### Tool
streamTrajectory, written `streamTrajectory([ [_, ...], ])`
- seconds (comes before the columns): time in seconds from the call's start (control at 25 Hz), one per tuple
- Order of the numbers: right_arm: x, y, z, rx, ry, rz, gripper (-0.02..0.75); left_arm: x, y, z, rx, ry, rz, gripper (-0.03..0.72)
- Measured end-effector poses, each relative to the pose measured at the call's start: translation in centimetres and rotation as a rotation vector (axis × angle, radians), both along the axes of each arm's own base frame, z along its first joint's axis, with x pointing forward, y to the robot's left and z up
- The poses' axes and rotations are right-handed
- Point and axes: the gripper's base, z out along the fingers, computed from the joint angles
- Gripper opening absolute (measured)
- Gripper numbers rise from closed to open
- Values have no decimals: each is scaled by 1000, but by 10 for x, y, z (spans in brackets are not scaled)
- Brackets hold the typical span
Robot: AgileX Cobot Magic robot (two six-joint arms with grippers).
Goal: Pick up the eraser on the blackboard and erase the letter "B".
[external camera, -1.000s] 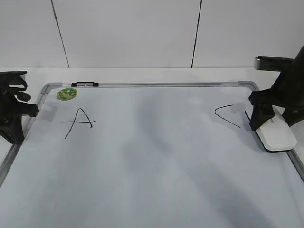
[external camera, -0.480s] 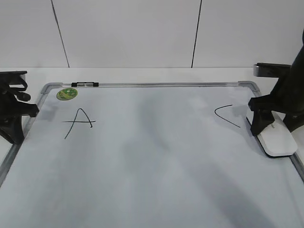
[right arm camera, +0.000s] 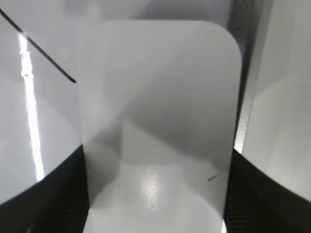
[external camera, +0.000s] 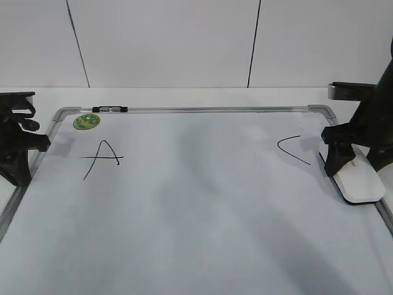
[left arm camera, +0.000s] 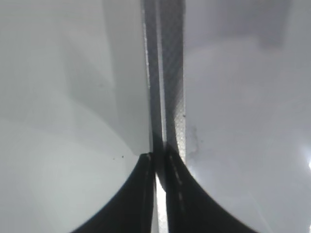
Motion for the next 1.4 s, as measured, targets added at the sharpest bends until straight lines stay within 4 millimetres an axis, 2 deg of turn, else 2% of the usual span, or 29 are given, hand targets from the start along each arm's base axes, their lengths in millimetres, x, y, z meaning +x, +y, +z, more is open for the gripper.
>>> streamTrajectory([
  [0.32,0,0,0,1,6,-7,540,0,0,0,0,0,0,29],
  [0.52,-2,0,0,-1,18,-9,647,0,0,0,0,0,0,29],
  [0.64,-1,0,3,0,29,-6,659,0,0,0,0,0,0,30],
  [1.08,19,1,52,10,-28,-12,638,0,0,0,0,0,0,32],
  [1.28,20,1,56,13,-32,-57,618,0,0,0,1,0,-1,46],
  [1.4,19,1,61,15,-44,-64,607,0,1,0,7,-1,-15,92],
])
